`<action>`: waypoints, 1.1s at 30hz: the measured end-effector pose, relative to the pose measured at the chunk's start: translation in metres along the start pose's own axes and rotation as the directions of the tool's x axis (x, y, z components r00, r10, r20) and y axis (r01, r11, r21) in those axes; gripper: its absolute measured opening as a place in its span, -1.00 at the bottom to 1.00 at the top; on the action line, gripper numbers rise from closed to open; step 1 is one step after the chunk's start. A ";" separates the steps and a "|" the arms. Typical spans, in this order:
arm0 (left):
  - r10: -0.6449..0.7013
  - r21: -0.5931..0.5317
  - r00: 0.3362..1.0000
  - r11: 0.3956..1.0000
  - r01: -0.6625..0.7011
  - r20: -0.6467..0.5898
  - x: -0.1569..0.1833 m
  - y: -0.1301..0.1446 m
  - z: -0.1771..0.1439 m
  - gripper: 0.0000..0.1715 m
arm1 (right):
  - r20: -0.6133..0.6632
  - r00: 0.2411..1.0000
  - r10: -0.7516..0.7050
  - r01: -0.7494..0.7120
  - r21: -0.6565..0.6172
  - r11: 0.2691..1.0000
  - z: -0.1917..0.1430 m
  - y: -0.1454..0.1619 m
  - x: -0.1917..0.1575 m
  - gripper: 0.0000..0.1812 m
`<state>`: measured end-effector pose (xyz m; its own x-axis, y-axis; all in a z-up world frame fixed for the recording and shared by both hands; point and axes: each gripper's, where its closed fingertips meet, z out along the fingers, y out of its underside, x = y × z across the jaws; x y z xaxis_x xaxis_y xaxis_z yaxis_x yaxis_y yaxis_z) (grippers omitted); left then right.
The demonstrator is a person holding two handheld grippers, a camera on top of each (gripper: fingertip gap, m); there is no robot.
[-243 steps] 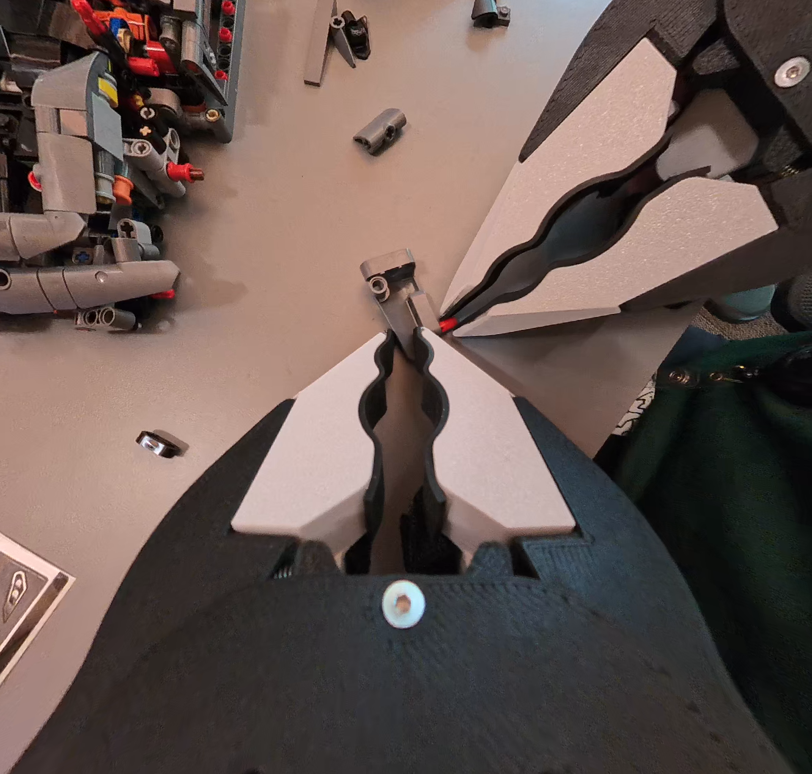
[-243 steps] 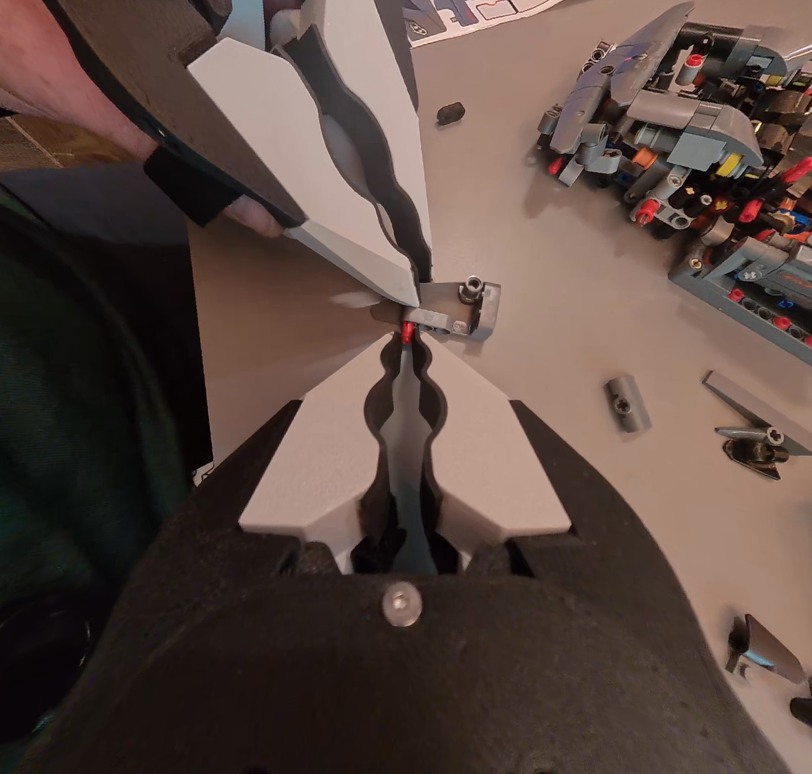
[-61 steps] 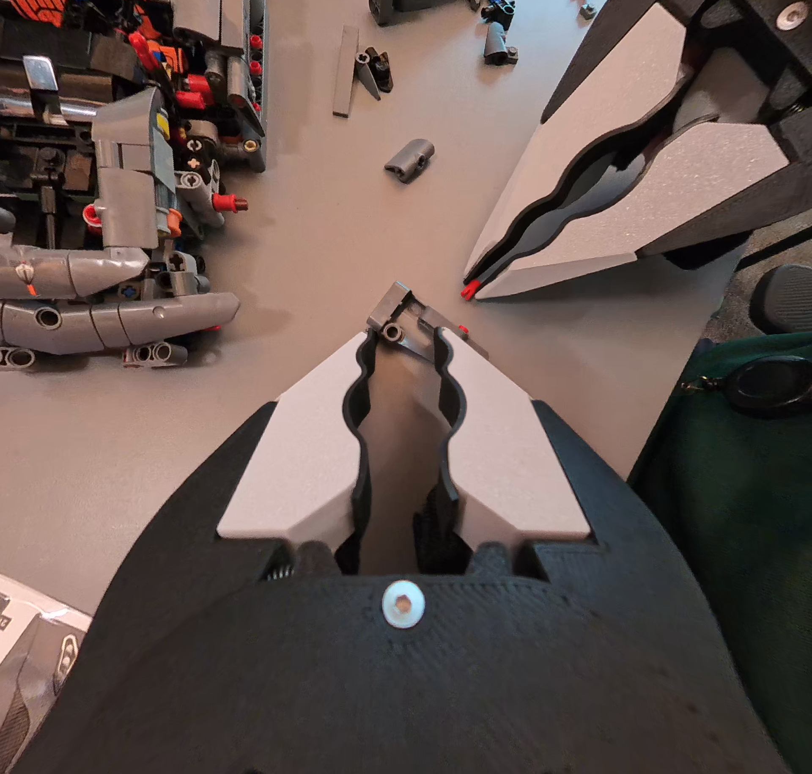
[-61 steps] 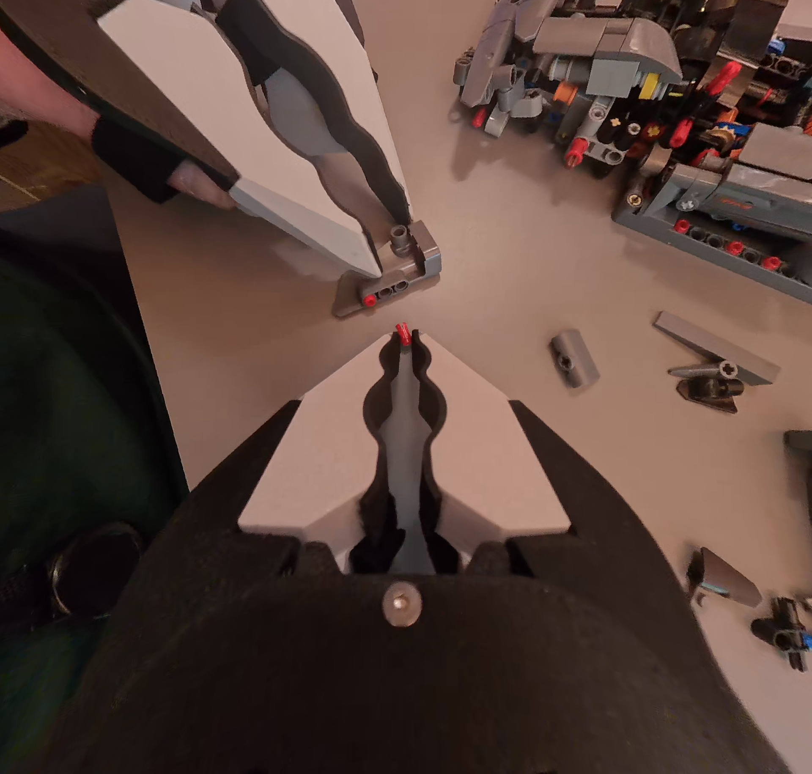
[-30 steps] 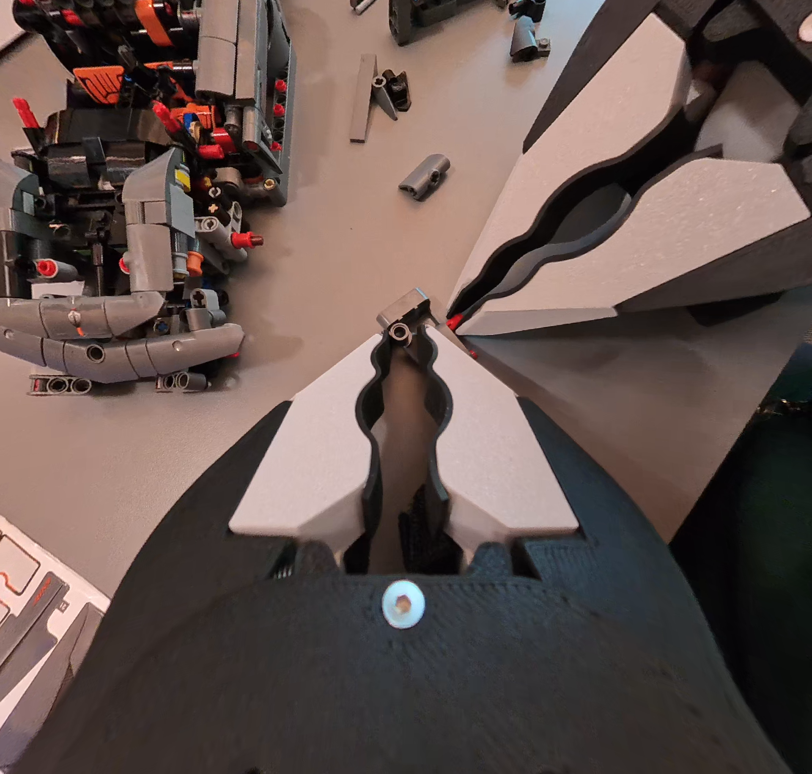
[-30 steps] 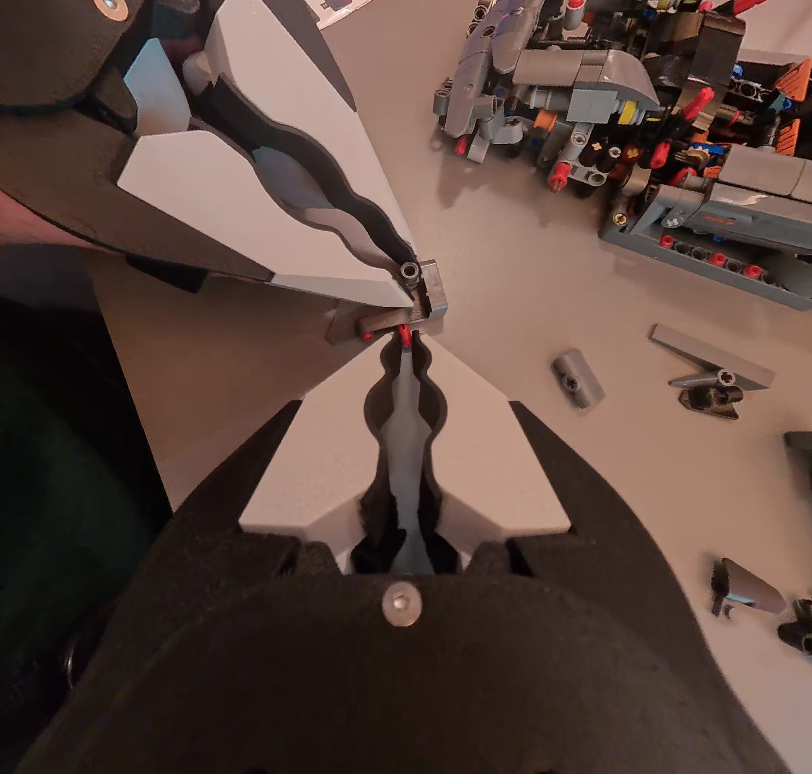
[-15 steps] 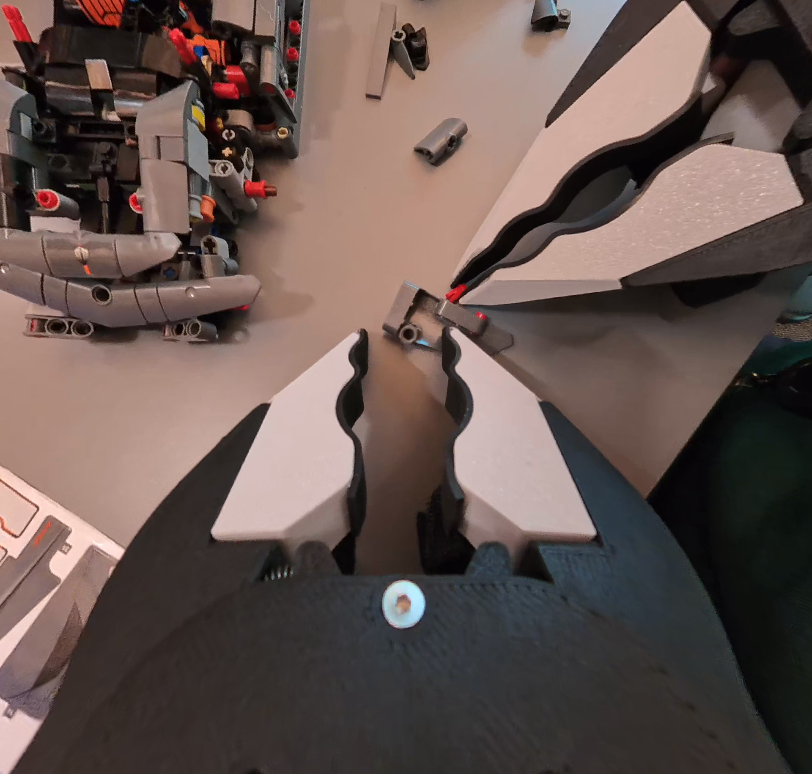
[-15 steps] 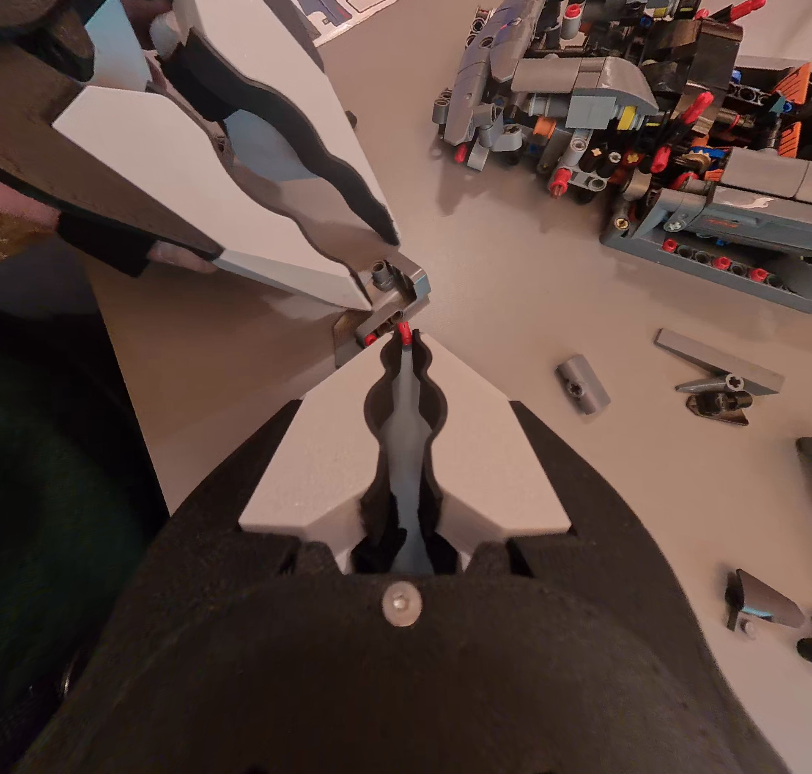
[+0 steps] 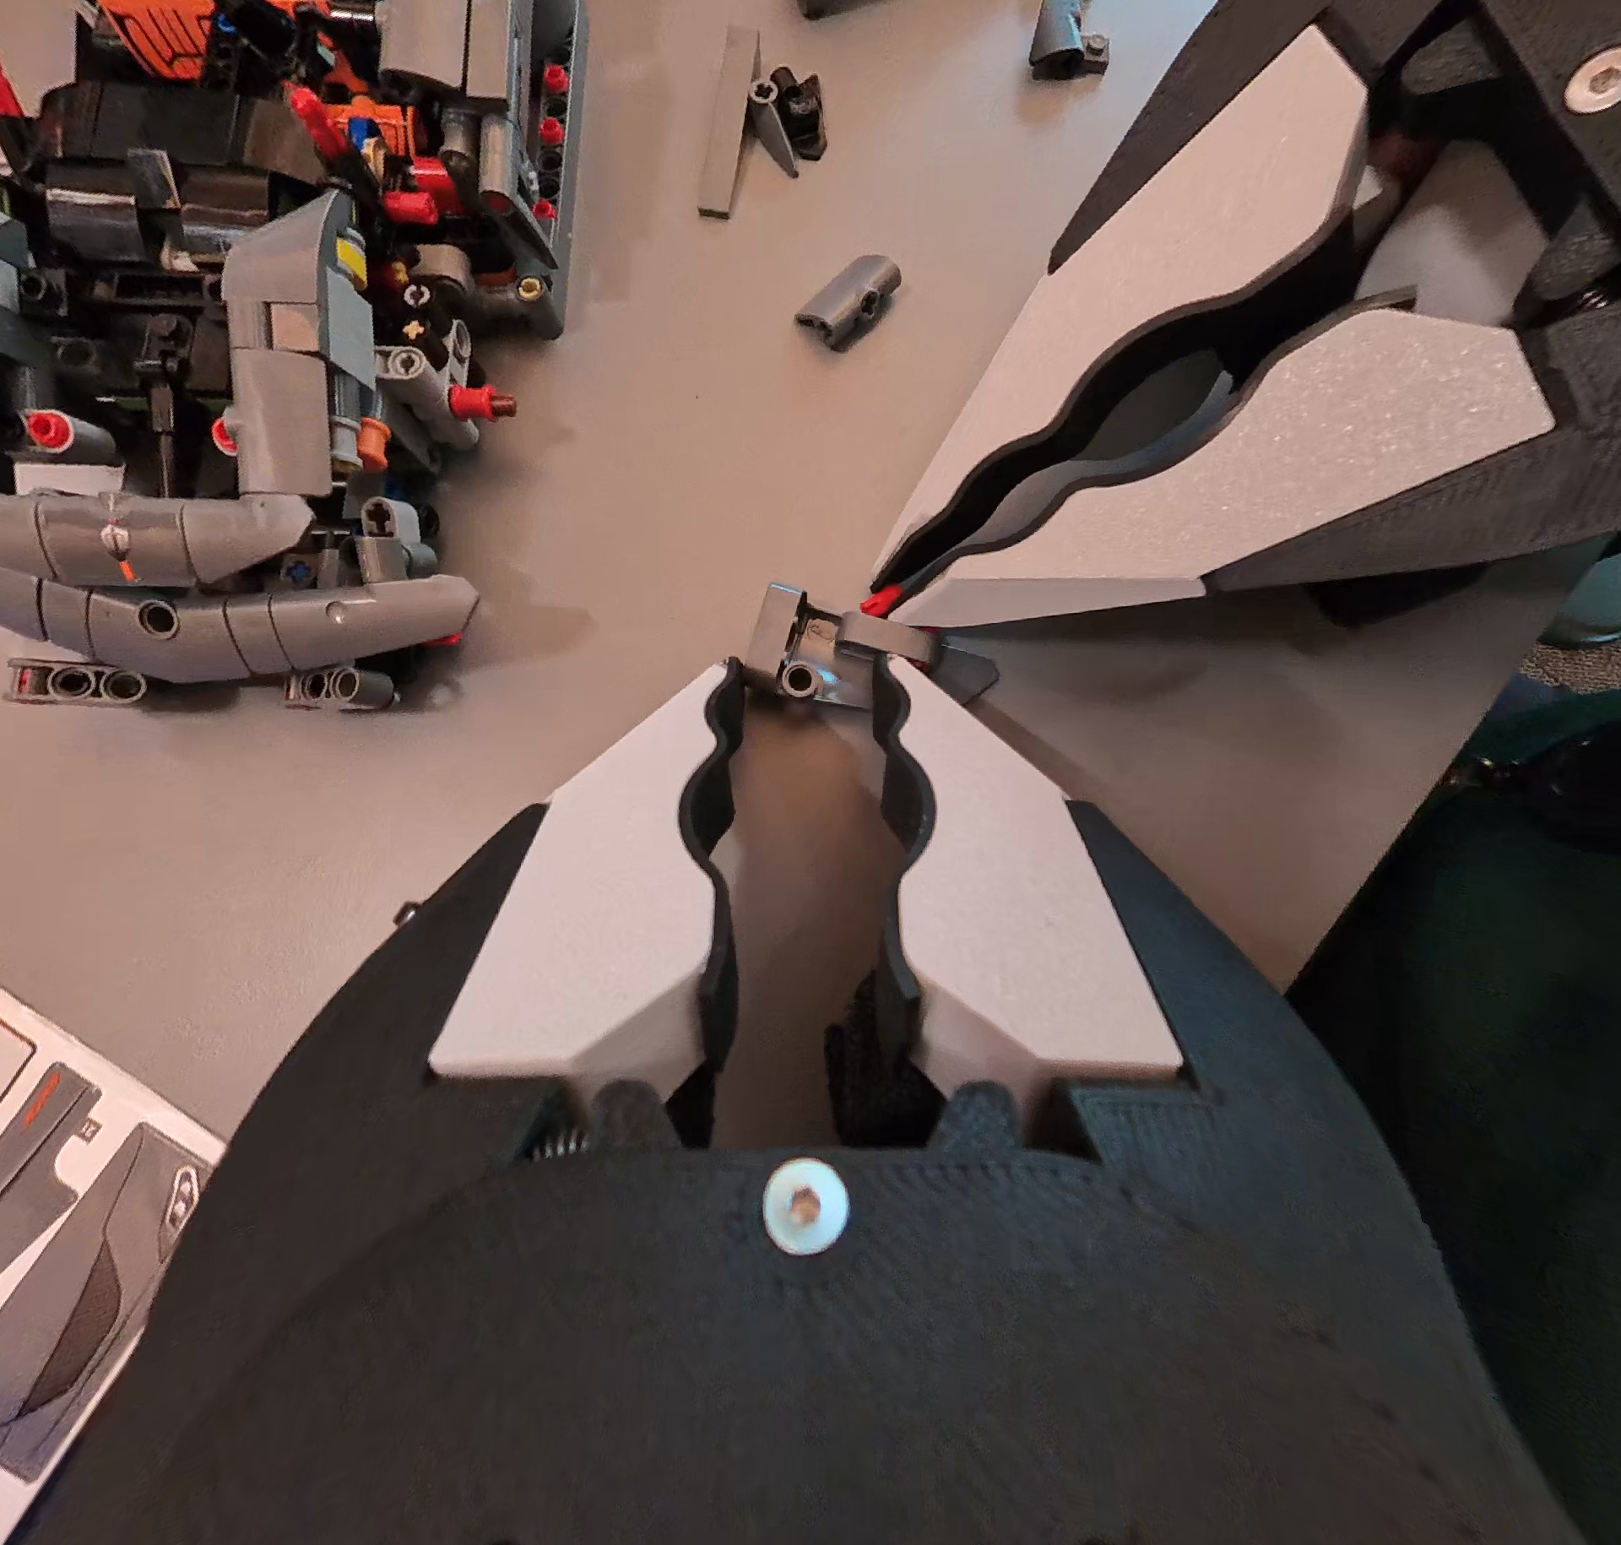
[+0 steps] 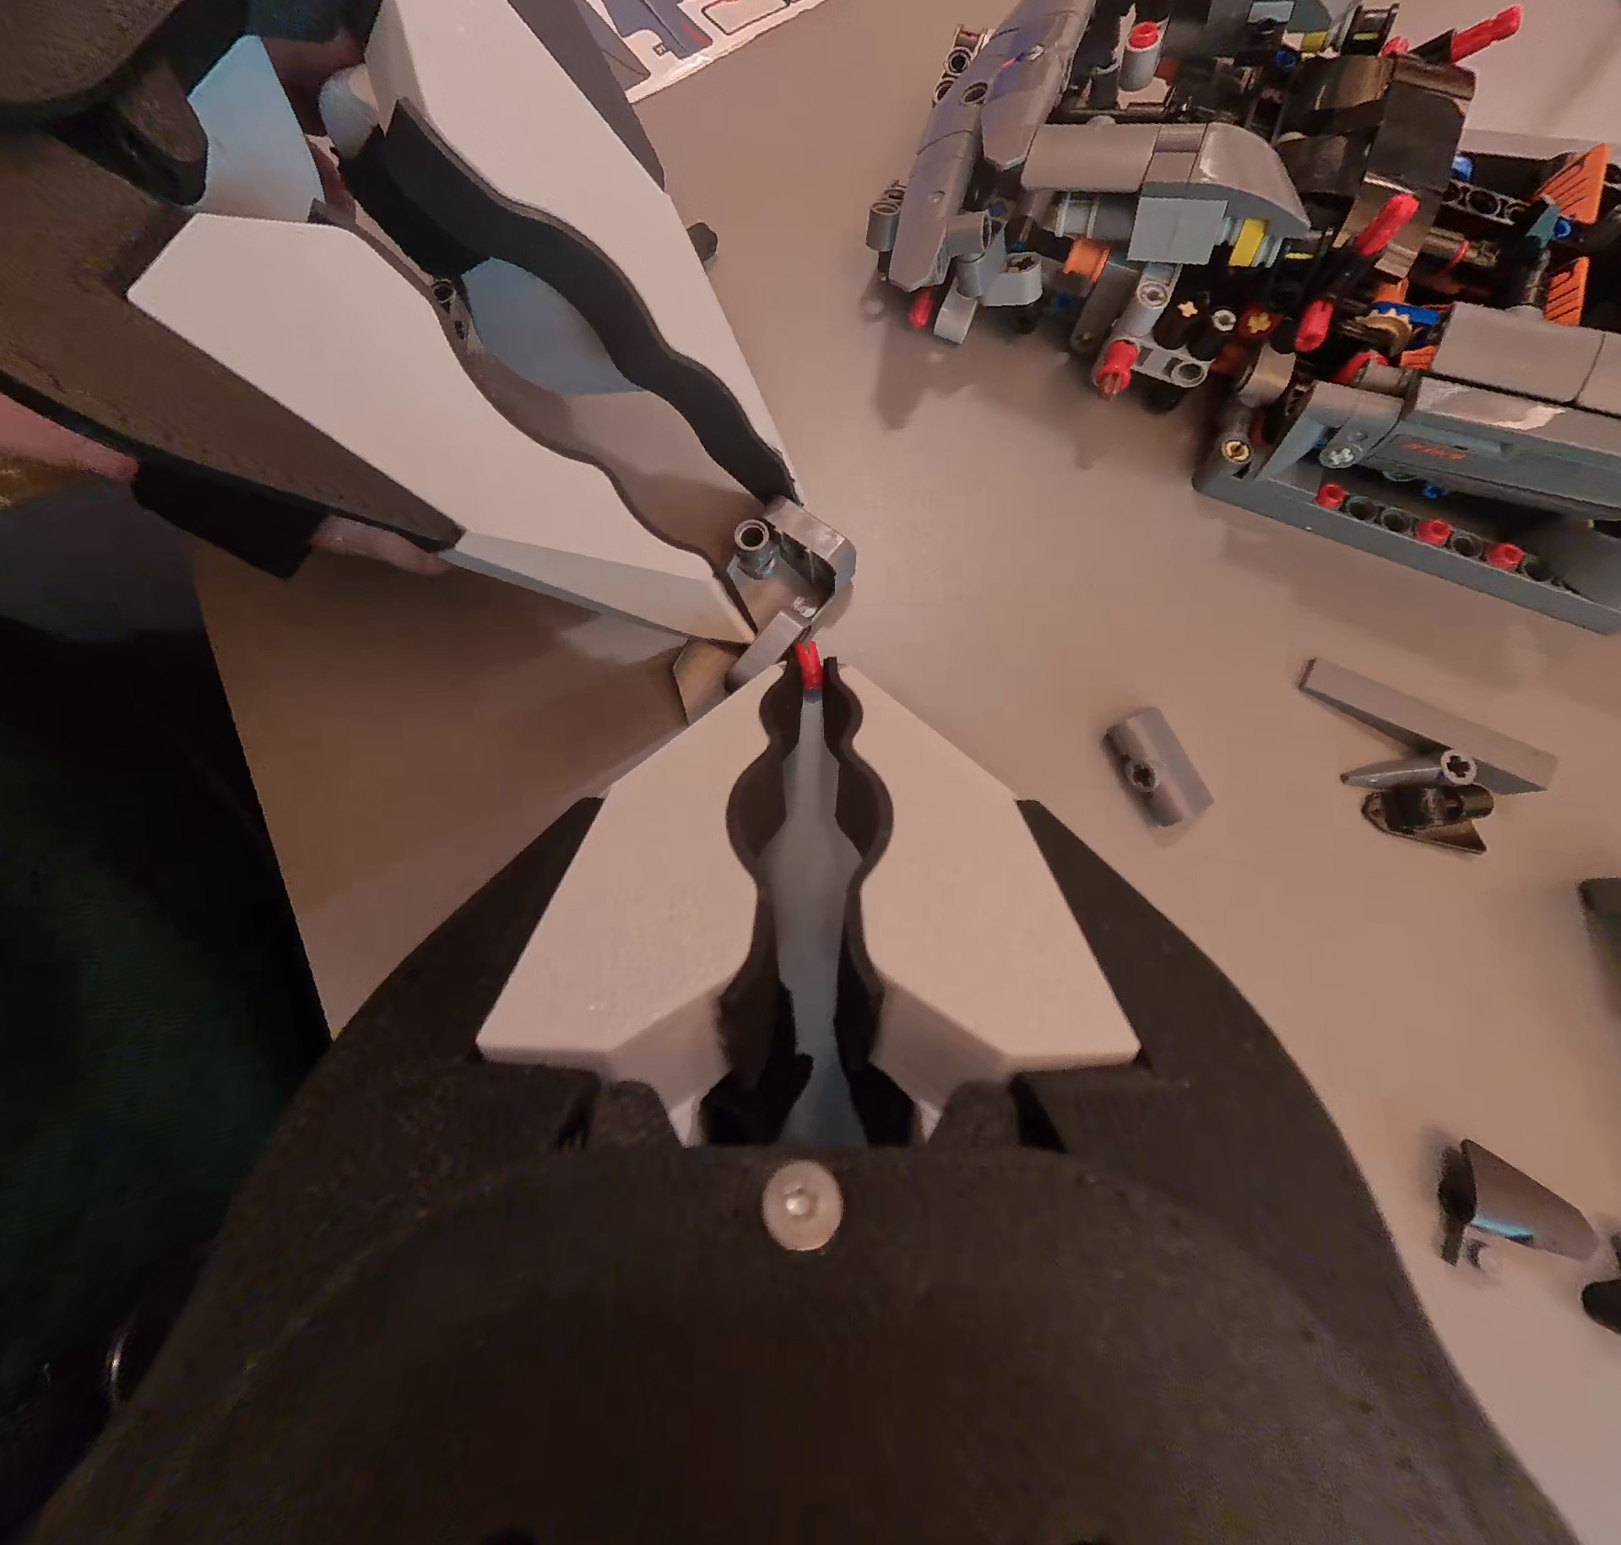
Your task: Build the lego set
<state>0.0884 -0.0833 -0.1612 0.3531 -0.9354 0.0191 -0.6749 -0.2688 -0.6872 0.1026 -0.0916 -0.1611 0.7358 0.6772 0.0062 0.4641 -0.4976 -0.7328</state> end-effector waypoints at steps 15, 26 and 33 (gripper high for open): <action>0.064 0.033 0.996 0.997 -0.066 0.063 -0.004 -0.011 0.010 -0.82 | 0.042 0.999 -0.026 0.026 0.001 1.000 -0.002 0.002 -0.003 -0.98; 0.092 0.044 0.988 0.994 -0.099 0.124 -0.005 -0.011 0.010 -0.82 | 0.010 0.994 -0.104 0.104 0.003 0.995 -0.002 0.002 -0.003 -0.98; 0.099 0.043 0.986 0.993 -0.105 0.134 -0.006 -0.012 0.010 -0.82 | 0.038 0.983 -0.180 0.179 0.015 0.984 -0.002 0.002 -0.003 -0.98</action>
<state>0.1010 -0.0724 -0.1607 0.3680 -0.9183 -0.1461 -0.6798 -0.1584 -0.7161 0.1019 -0.0952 -0.1612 0.6213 0.7755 0.1123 0.5813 -0.3600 -0.7298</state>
